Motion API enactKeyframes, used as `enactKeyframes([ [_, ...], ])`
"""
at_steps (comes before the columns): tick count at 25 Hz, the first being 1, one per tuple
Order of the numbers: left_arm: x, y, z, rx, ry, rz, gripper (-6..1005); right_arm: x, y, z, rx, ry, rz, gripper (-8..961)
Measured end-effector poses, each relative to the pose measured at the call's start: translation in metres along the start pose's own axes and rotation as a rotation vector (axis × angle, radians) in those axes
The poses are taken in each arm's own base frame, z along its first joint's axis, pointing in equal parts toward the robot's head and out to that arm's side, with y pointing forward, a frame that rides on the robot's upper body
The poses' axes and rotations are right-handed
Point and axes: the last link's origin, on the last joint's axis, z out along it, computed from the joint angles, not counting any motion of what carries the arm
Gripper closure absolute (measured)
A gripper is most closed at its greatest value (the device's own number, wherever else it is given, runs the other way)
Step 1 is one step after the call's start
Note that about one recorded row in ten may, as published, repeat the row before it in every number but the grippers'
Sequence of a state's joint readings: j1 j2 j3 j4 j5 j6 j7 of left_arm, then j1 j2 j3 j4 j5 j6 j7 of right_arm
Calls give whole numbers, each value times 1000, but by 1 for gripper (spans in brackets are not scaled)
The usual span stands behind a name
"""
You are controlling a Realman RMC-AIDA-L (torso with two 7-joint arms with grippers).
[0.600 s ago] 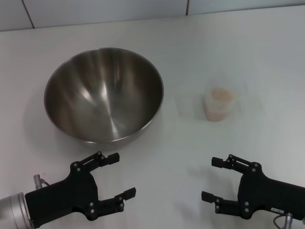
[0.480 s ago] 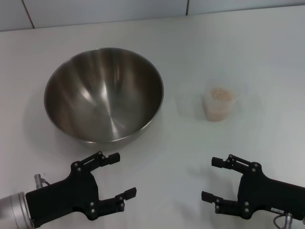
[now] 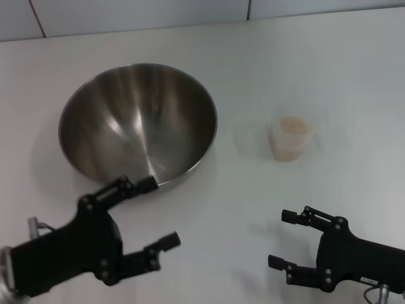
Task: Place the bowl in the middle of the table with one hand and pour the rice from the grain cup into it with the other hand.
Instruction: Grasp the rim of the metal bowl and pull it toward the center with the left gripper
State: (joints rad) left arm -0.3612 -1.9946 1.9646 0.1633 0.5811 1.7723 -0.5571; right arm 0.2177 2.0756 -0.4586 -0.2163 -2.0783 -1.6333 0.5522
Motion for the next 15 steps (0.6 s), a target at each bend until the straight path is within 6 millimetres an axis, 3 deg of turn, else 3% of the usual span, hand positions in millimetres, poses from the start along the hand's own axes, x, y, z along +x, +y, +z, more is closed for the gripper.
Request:
enactKeyframes([
  [4,38,-10,-7,29,234,-8,189,1,2,-1,3,1,5,136],
  [6,43,-13,-9,40,255,-9,193,1,2,-1,3,1,6,136],
  [8,59,-35,-16,113,275,-37,196,1,3,-1,2,-3,7,135],
  [9,59,-35,-16,113,275,-37,198,1,3,-1,2,-3,7,135],
  [10,68,-62,-25,236,200,-50,200,1,3,-2,1,-4,7,135],
  [12,72,-78,-26,338,83,-39,203,0,3,-2,0,-6,7,135],
  [13,82,-91,-21,437,-65,-17,205,0,2,-2,-1,-7,4,135],
  [15,89,-96,-18,483,-116,-13,210,0,2,-2,-1,-7,2,135],
])
